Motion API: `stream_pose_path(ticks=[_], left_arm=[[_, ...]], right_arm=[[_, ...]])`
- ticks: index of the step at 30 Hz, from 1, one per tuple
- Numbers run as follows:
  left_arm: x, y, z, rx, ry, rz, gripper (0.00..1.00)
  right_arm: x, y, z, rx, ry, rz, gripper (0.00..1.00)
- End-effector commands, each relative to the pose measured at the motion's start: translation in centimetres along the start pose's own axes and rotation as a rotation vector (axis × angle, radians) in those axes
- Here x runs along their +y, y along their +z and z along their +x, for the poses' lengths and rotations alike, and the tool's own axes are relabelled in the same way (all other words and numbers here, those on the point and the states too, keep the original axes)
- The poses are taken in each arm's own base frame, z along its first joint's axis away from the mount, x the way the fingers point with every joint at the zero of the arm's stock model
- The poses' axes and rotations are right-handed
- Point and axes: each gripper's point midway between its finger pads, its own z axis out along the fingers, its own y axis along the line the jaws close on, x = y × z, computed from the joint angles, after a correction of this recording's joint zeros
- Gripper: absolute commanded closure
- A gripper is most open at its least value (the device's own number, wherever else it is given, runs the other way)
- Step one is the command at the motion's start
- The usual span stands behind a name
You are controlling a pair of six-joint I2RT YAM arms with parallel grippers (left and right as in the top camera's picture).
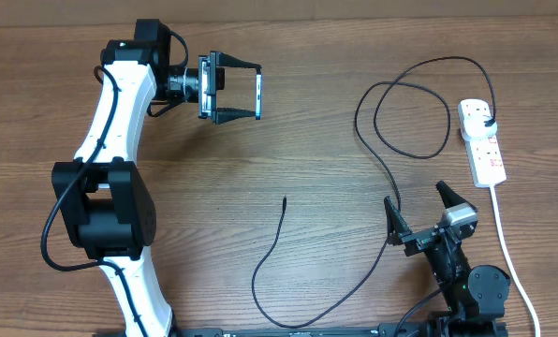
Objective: Plug charger to phone and switch on socket
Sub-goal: 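Hold the phone upright in the air with the left gripper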
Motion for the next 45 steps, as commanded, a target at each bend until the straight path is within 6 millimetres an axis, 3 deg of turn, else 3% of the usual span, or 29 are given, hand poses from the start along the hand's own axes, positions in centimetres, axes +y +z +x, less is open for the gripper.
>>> stream_pose_path(ticks=[1,45], left_arm=[[-1.15,-0.38,1.24,0.027,0.023,0.026,0.96],[-1.04,-0.37,1.02,0.015,0.023,0.019,0.96]], right_arm=[[0.00,0.03,0.23,-0.002,-0.002,0.001,0.00],[0.00,0.03,0.23,-0.002,-0.002,0.001,0.00]])
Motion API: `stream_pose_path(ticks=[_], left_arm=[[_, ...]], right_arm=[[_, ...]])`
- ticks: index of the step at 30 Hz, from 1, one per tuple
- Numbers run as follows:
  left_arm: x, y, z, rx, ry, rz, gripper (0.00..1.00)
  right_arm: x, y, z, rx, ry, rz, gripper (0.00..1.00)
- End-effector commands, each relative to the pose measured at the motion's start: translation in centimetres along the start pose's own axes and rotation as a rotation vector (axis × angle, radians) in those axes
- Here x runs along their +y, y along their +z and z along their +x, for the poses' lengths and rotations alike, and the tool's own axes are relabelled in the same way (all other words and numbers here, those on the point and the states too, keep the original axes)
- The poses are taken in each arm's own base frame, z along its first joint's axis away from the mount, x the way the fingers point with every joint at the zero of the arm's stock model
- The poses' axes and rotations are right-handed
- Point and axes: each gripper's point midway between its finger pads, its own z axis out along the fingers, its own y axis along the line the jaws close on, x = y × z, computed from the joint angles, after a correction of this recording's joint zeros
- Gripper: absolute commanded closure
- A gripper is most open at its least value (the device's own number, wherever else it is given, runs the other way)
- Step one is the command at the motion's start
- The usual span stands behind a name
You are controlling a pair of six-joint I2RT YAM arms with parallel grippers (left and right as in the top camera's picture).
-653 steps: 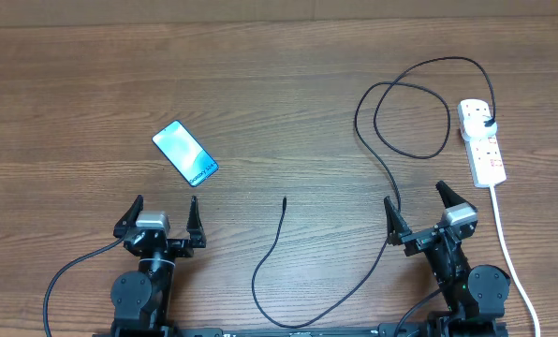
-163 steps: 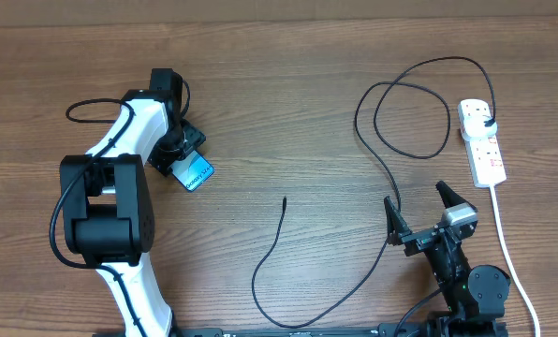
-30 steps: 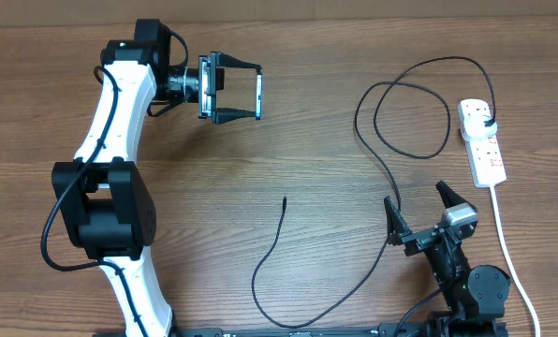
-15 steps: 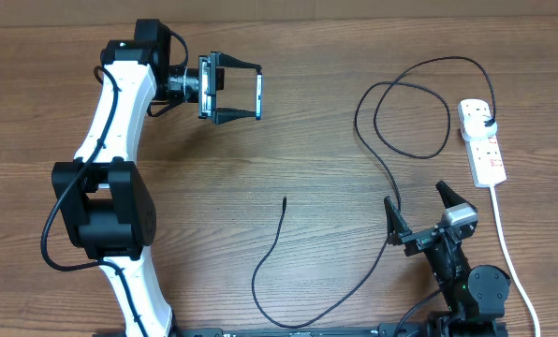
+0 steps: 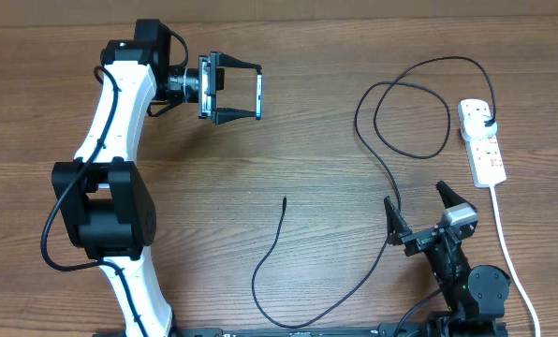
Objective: Plug charger to phone and switch on socket
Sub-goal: 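Hold the phone upright in the air with the left gripper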
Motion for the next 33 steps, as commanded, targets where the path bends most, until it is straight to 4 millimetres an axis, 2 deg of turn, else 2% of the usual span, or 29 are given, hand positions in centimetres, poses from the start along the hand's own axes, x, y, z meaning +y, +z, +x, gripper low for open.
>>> stream_pose_path(ticks=[1,33], left_arm=[[-1.1,-0.4,1.1,0.022,0.022,0.024,0.96],[-0.5,-0.4,0.0,-0.043,0.019,-0.011,0.96]], right_arm=[[0.0,0.0,0.2,-0.001,-0.002,0.002,0.00],[0.0,0.0,0.2,-0.001,-0.002,0.002,0.00]])
